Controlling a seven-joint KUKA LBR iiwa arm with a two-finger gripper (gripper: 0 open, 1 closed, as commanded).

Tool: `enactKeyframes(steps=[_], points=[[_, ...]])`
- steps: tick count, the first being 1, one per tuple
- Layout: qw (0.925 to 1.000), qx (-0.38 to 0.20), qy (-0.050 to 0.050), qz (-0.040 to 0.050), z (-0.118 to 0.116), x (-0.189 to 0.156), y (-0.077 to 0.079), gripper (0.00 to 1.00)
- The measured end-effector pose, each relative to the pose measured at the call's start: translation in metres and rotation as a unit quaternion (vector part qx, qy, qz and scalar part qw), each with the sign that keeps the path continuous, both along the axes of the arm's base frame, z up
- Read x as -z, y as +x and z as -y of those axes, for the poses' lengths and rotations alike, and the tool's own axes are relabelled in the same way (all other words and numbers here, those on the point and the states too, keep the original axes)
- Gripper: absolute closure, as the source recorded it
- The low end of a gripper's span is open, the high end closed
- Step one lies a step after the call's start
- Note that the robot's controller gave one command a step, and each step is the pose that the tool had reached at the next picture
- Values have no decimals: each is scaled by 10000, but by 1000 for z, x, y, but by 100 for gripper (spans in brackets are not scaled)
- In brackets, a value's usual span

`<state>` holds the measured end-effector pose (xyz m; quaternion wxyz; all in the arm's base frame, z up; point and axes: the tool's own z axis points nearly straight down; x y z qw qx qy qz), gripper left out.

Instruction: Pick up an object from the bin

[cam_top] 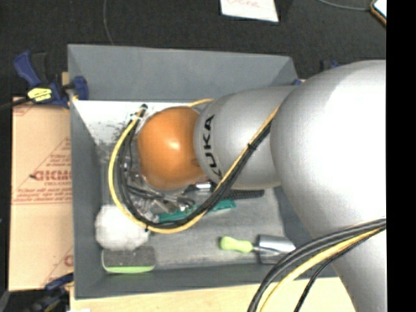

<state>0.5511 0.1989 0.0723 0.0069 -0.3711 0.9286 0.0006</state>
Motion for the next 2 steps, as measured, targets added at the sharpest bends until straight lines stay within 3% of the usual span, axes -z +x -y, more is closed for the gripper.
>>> enactKeyframes(steps=[1, 2], points=[[10000, 13, -17, -51, 1, -28, -3, 100], [10000, 6, -1, -6, 0, -82, 0, 100]])
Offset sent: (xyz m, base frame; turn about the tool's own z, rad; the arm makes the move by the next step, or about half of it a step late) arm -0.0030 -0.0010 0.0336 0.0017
